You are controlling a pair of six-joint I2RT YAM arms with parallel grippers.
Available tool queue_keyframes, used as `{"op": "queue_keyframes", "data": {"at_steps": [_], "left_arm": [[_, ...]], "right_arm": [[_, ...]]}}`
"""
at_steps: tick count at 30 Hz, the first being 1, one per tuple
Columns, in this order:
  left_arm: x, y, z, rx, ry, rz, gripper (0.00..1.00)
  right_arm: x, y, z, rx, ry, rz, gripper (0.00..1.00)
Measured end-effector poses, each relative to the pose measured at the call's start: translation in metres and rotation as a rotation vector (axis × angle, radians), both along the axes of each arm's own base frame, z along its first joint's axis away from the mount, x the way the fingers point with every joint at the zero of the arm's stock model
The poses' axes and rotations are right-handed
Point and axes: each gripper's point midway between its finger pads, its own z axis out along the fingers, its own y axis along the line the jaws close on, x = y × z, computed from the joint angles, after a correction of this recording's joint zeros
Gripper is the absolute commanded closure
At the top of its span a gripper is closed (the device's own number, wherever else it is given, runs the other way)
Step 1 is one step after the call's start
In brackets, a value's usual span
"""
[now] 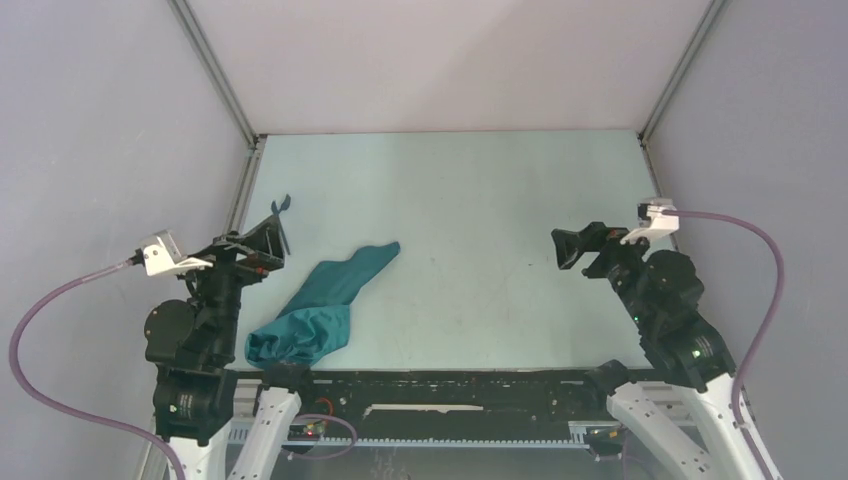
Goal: Fold the napkin into a case and place the utensils inside
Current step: Pick up the crumpled napkin from the corner of the board.
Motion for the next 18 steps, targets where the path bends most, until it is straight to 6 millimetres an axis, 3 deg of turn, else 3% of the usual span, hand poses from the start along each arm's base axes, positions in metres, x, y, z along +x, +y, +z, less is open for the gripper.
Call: {"op": "queue_keyframes", "data": {"at_steps": [7,11,14,16,18], "left_arm": [[0.002,0.004,0.003,0.011,-0.017,0.021,0.00],[0.006,0.001,0.003,0.023,-0.012,0.007,0.00],[0.012,-0.005,-0.002,0.037,0.012,-0.026,0.00],[0.018,-0.010,-0.007,0.049,0.035,-0.052,0.00],[0.024,-0.014,-0.016,0.057,0.063,-0.076,0.00]], "right_arm": [[0.024,0.021,-0.029,0.006,0.082,-0.005,0.01],[0.043,0.048,-0.048,0.036,0.163,0.020,0.01],[0.057,0.088,-0.074,0.077,0.266,0.072,0.03],[0.064,0.124,-0.098,0.118,0.350,0.131,0.05],[0.066,0.166,-0.127,0.152,0.444,0.208,0.14]]}}
